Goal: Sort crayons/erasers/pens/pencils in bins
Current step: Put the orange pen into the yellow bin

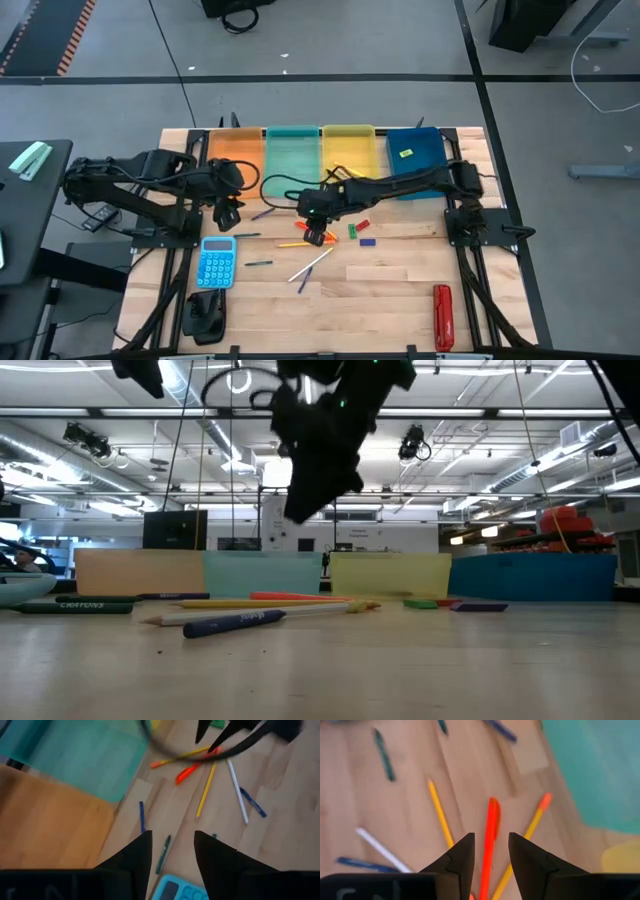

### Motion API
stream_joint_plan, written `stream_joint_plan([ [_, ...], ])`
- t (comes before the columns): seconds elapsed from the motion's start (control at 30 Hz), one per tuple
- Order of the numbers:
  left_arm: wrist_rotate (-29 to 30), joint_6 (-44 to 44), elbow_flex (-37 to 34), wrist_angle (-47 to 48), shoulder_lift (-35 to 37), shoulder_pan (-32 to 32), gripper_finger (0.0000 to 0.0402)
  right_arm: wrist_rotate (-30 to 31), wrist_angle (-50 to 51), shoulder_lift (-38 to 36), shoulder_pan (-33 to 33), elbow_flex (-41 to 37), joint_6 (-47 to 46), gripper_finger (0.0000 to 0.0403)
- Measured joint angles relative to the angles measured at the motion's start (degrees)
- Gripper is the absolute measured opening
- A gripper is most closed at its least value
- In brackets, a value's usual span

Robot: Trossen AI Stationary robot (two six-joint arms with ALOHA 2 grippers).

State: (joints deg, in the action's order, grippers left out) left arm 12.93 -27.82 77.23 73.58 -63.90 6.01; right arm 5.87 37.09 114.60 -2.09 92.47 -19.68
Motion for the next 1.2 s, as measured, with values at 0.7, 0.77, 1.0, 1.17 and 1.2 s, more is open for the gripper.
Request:
stream_joint_plan([
  [0.7, 0.0, -16.7, 0.0, -0.1, 0.0, 6.8, 0.0126, -0.5, -9.4, 10.3, 0.5, 0.0, 10.5, 0.0129],
  [0.77, 0.1, -18.1, 0.0, -0.1, 0.0, 7.9, 0.0128, -0.7, -9.6, 10.4, 0.5, 0.0, 10.3, 0.0129],
  [1.0, 1.7, -21.4, 0.0, -0.1, -0.1, 10.4, 0.0121, 0.4, -9.9, 10.9, 0.7, 0.0, 12.0, 0.0129],
  [1.17, 2.1, -21.6, 0.0, -0.1, -0.1, 11.4, 0.0115, -0.4, -10.1, 12.0, 1.6, 0.0, 9.8, 0.0129],
  [1.2, 2.1, -22.0, 0.0, -0.1, -0.1, 11.6, 0.0114, -0.4, -10.2, 12.0, 1.8, 0.0, 9.8, 0.0129],
])
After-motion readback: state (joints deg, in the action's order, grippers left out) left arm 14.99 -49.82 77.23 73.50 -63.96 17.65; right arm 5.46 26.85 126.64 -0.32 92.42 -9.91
